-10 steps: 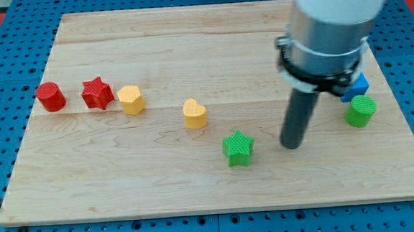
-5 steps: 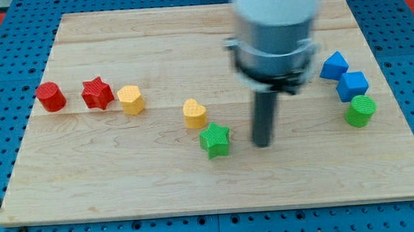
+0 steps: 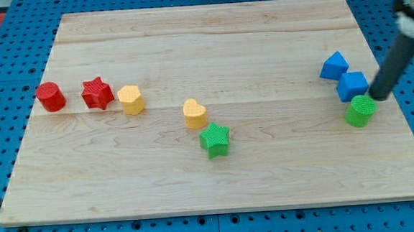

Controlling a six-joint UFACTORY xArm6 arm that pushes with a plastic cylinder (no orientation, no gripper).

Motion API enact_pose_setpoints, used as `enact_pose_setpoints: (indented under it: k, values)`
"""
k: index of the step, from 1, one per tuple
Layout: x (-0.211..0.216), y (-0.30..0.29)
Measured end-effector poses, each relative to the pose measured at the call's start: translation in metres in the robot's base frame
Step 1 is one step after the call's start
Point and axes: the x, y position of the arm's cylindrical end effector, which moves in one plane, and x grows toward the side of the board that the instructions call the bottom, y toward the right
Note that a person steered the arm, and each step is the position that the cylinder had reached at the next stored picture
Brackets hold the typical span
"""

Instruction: Place green circle to the bottom right of green star

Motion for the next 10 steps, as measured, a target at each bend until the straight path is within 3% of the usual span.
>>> enact_pose_setpoints:
  k: [1,2,3,6,7,10]
  values:
    - [0.042,-0.053]
    - [0.052,-0.114]
    - [0.053,-0.095]
    - [0.054,0.075]
    - [0.066,0.05]
    - [0.073,-0.138]
